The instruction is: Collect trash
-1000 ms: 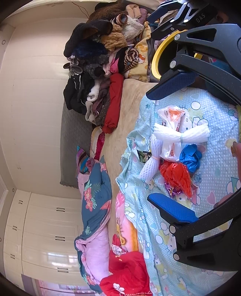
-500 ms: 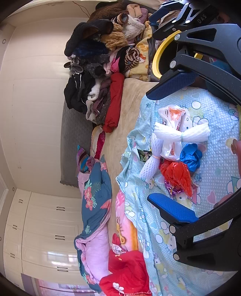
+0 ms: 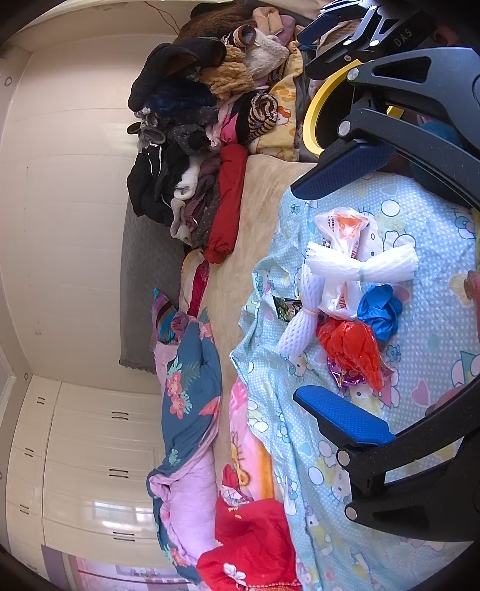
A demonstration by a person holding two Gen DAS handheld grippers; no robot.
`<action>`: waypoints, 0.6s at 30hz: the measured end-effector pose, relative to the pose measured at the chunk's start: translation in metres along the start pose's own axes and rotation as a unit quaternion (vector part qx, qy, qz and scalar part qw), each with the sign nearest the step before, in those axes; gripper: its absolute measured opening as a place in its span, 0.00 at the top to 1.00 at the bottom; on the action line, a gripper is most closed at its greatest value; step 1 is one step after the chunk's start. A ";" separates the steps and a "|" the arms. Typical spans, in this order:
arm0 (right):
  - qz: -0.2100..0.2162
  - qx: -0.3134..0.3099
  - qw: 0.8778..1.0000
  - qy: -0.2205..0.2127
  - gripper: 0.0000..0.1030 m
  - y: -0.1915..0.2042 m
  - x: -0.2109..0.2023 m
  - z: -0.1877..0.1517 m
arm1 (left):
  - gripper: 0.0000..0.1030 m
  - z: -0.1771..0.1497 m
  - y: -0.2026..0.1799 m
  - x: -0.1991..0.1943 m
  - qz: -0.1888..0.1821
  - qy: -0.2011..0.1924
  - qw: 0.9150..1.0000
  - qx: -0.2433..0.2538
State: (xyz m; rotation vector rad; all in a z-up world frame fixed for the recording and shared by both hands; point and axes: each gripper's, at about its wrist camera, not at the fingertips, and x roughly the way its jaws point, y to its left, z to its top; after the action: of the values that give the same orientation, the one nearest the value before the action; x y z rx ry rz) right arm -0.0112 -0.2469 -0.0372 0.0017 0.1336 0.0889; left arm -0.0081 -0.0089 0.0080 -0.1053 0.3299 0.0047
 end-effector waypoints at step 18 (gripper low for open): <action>0.067 -0.029 0.997 0.029 0.06 0.040 0.020 -0.004 | 0.10 -0.001 0.052 0.012 0.048 0.015 0.997 -0.059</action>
State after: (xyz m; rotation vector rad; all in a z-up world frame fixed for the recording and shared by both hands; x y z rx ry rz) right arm 0.0044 -0.2054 -0.0436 -0.0492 0.1885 0.2263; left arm 0.0014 0.0430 -0.0024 -0.2067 0.3635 0.1190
